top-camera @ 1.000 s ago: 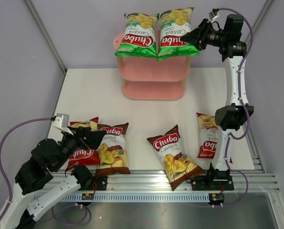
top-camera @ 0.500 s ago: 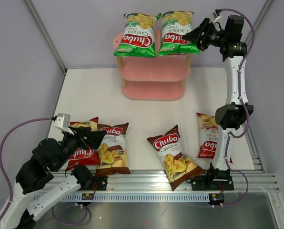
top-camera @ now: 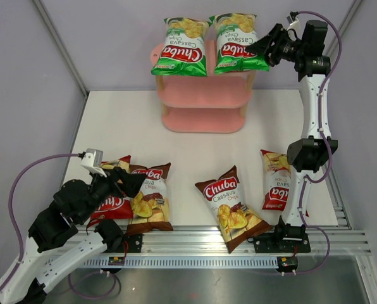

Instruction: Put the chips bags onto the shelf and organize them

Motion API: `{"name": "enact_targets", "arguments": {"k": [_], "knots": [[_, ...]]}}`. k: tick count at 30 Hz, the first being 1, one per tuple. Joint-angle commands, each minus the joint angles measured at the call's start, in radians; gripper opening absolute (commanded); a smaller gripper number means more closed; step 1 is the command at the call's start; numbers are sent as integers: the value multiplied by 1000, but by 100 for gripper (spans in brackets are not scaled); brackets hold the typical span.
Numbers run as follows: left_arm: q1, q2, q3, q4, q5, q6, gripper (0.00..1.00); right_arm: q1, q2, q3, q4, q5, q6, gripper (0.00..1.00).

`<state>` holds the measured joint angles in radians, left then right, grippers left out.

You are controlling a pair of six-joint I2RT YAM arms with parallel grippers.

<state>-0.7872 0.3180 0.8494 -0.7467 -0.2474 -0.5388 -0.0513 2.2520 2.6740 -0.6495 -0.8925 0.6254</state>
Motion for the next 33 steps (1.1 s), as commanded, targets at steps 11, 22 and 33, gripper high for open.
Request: {"name": "enact_targets", "arguments": {"k": [11, 22, 33], "knots": [[2, 10, -30, 64, 20, 14, 99, 45, -23, 21, 56, 58, 14, 64], [3, 18, -44, 69, 25, 11, 99, -4, -101, -28, 44, 76, -13, 80], [2, 41, -64, 116, 59, -7, 99, -61, -167, -43, -15, 72, -58, 100]]}}
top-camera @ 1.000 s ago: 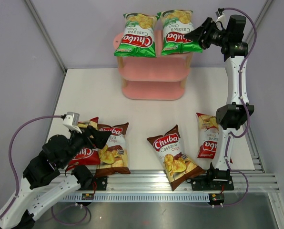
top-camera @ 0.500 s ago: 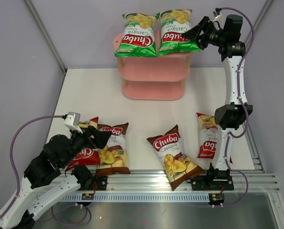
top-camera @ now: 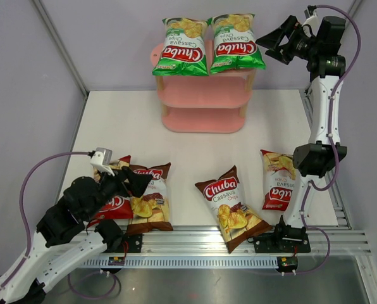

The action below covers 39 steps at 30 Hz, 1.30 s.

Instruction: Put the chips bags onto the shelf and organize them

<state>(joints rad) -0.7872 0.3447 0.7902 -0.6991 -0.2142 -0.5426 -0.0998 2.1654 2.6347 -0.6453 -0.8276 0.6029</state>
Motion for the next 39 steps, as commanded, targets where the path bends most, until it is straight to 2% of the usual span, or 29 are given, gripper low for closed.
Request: {"name": "enact_targets", "arguments": {"k": [1, 6, 7, 8, 10, 11, 13, 14, 20, 23, 27, 30, 31, 33, 39], "knots": [[3, 20, -6, 72, 33, -5, 99, -18, -104, -11, -19, 8, -38, 99], [2, 92, -26, 130, 78, -48, 99, -64, -208, -100, -96, 103, -97, 99], [2, 105, -41, 142, 93, -60, 99, -78, -278, -148, -90, 114, -101, 99], [2, 118, -49, 176, 104, -81, 99, -90, -324, -298, -24, 102, -82, 99], [2, 155, -80, 211, 127, -109, 99, -135, -468, -477, 77, 90, -36, 99], [2, 166, -95, 252, 136, -124, 99, -152, -514, -639, 163, 102, 13, 99], [2, 206, -138, 323, 165, -170, 99, -185, -638, -779, 220, 116, 61, 99], [2, 218, -153, 349, 176, -209, 99, -190, -677, -902, 264, 116, 69, 100], [0, 347, -253, 519, 208, -336, 99, -190, -917, -1291, 403, 29, 167, 99], [0, 421, -278, 622, 263, -362, 99, -190, -1021, -1441, 437, 38, 209, 99], [-33, 520, -282, 729, 308, -362, 99, -190, -1133, -1570, 470, 39, 250, 99], [-79, 602, -273, 811, 299, -365, 99, -190, -1202, -1703, 617, 30, 413, 99], [-92, 631, -270, 825, 297, -372, 99, -190, -1210, -1749, 719, -8, 438, 99], [-124, 707, -263, 851, 291, -376, 99, -190, -1220, -1772, 774, -51, 478, 99], [-197, 876, -256, 946, 276, -427, 99, -190, -1268, -1747, 705, -42, 413, 99]]}}
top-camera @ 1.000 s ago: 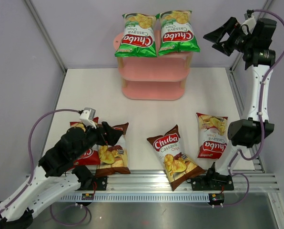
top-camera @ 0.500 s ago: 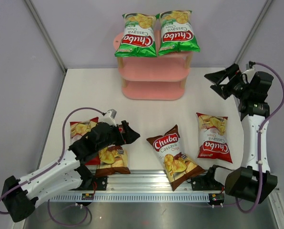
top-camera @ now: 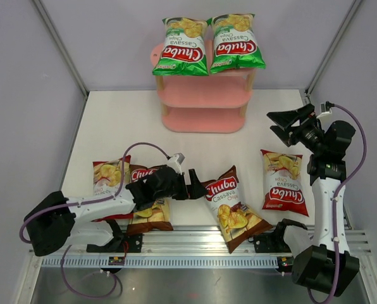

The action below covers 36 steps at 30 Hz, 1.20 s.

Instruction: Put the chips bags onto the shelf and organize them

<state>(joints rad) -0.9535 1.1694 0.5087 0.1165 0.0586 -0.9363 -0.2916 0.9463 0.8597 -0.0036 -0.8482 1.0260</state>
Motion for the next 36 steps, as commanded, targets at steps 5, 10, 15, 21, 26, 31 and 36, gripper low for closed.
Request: {"name": "enact_targets", "arguments": {"k": [5, 10, 15, 21, 26, 31, 36], "knots": [[-71, 180, -24, 366, 50, -82, 99, 2, -64, 21, 149, -73, 20, 99], [-74, 266, -47, 529, 56, -119, 99, 6, -70, 10, 231, -124, 74, 99], [-79, 392, -25, 613, 50, -159, 99, 23, -90, 32, 218, -130, 72, 99], [-97, 527, -21, 782, 30, -213, 99, 37, -107, 39, 209, -120, 78, 99], [-111, 639, -33, 942, -16, -271, 79, 39, -121, 32, 183, -121, 68, 99], [-110, 690, -30, 1057, -23, -291, 46, 42, -136, 30, 129, -109, 19, 99], [-111, 567, -53, 966, -83, -242, 25, 48, -139, 15, 125, -106, 9, 99]]}}
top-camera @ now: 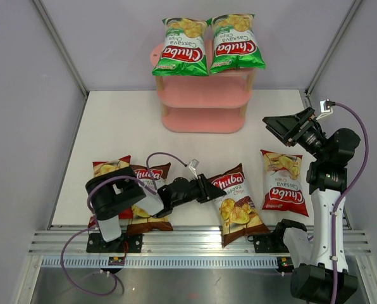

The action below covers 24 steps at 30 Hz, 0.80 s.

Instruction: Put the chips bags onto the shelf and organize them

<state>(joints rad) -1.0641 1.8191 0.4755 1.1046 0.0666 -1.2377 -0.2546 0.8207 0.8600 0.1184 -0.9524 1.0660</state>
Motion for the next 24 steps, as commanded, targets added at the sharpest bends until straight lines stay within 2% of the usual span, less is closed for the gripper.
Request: {"name": "enact_targets", "arguments": {"k": [1, 3, 6, 8, 11, 13, 14, 15, 18, 21, 24], "knots": [[0, -111, -21, -64, -105, 88, 22, 12, -12, 5, 3, 3, -31, 99], [4, -208, -18, -191, -145, 119, 17, 21, -3, -3, 3, 4, -37, 99], [30, -300, -2, -294, -137, 199, 10, 52, 24, 2, -19, 4, -75, 100], [50, -325, 8, -307, -105, 234, 7, 90, 38, 17, -72, 7, -116, 99], [101, -356, 17, -299, 19, 311, 2, 177, 67, 68, -192, 27, -236, 99], [133, -388, 21, -299, 116, 386, 1, 236, 98, 135, -318, 41, -380, 100], [145, -403, 31, -302, 148, 417, 1, 314, 110, 164, -373, 50, -437, 99], [159, -420, 40, -348, 198, 493, 0, 340, 129, 219, -472, 84, -540, 99], [161, -510, 80, -493, 258, 666, 0, 438, 152, 299, -622, 167, -687, 99], [161, -602, 84, -577, 268, 754, 0, 486, 161, 342, -709, 252, -757, 100], [161, -679, 74, -601, 246, 758, 0, 499, 159, 350, -726, 302, -756, 99]]}}
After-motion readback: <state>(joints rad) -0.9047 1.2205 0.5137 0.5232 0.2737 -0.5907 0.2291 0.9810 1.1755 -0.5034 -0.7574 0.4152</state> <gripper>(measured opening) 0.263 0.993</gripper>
